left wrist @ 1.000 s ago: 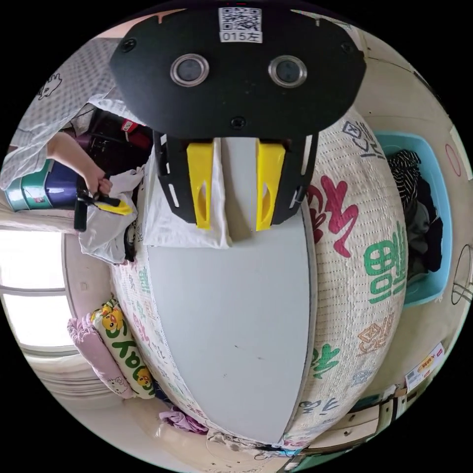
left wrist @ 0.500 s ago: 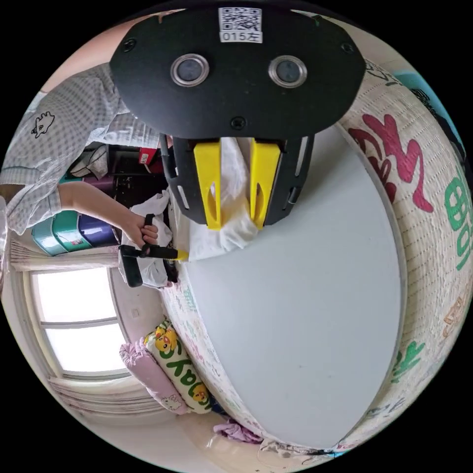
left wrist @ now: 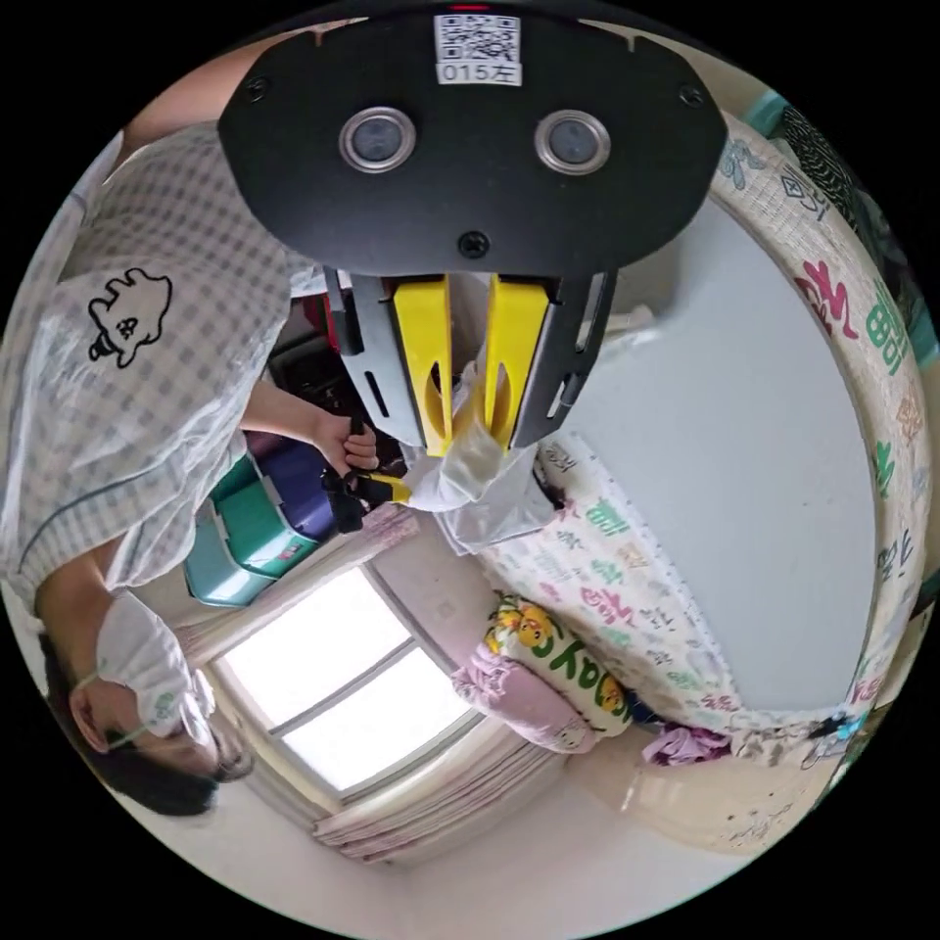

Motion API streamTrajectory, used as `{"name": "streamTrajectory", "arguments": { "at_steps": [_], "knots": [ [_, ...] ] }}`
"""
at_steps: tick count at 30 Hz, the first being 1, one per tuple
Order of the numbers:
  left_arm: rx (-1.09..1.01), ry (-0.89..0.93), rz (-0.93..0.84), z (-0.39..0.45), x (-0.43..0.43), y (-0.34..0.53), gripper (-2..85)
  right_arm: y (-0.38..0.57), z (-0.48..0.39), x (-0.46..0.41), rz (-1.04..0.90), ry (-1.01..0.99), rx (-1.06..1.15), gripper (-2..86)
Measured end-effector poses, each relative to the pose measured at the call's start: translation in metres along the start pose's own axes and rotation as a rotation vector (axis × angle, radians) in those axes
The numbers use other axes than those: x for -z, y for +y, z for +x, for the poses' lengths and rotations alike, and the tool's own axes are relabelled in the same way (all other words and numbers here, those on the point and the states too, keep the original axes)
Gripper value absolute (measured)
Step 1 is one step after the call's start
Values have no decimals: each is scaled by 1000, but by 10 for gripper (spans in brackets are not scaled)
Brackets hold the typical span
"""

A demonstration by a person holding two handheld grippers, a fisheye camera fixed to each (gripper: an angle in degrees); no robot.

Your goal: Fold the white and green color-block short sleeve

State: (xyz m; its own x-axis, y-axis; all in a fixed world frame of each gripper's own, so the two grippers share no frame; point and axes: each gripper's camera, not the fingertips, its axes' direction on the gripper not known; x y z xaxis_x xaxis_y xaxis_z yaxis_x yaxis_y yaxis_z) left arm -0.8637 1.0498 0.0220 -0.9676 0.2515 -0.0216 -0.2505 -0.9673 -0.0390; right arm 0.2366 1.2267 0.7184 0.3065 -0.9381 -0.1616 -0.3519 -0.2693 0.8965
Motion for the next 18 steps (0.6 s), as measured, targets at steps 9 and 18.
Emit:
{"name": "streamTrajectory", "arguments": {
  "at_steps": [9, 18],
  "knots": [
    [-236, 289, -106, 180, -64, -83, 54, 55, -150, 226, 243, 188, -17, 30],
    [-352, 404, -189, 365, -223, -169, 53, 82, -188, 450, 368, 401, -37, 23]
  ]
}}
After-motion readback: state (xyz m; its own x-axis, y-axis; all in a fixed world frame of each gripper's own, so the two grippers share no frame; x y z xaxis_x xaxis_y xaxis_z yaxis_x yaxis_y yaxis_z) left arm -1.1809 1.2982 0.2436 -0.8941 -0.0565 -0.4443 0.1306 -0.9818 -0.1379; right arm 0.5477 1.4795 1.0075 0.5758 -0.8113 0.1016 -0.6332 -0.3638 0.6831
